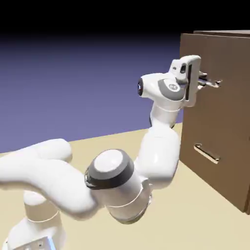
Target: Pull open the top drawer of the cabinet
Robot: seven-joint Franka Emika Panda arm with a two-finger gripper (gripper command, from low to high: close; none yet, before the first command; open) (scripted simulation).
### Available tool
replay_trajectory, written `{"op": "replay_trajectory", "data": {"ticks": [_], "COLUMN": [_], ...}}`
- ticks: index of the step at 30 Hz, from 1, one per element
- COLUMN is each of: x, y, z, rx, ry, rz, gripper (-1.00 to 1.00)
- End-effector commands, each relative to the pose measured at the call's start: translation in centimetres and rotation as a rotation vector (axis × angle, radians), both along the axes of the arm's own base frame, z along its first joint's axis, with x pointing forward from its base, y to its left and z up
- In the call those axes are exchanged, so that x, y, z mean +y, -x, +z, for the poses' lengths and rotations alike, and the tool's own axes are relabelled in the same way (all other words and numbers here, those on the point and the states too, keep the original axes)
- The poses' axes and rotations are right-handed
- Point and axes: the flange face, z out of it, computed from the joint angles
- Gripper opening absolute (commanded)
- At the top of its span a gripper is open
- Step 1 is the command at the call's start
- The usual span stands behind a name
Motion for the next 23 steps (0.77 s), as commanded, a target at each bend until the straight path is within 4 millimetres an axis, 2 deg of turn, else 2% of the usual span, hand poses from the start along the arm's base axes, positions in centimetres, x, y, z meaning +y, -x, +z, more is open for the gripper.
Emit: {"op": "replay_trajectory", "data": {"ticks": [1,9,16,17,18,19,22,23], "x": [0.0,0.0,0.0,0.0,0.0,0.0,0.0,0.0], "y": [1.1,10.3,19.5,19.8,19.8,19.8,24.2,24.8], "z": [0.0,0.0,0.0,0.0,0.0,0.0,0.1,0.0], "rx": [-0.003,-0.003,-0.003,-0.003,-0.003,-0.003,-0.003,-0.003], "ry": [0.000,0.000,0.000,0.001,0.001,0.001,-0.001,0.000], "rz": [-0.001,-0.001,-0.001,-0.001,-0.001,-0.001,0.000,-0.001], "gripper": [-1.00,-1.00,-1.00,-1.00,1.00,1.00,1.00,1.00]}}
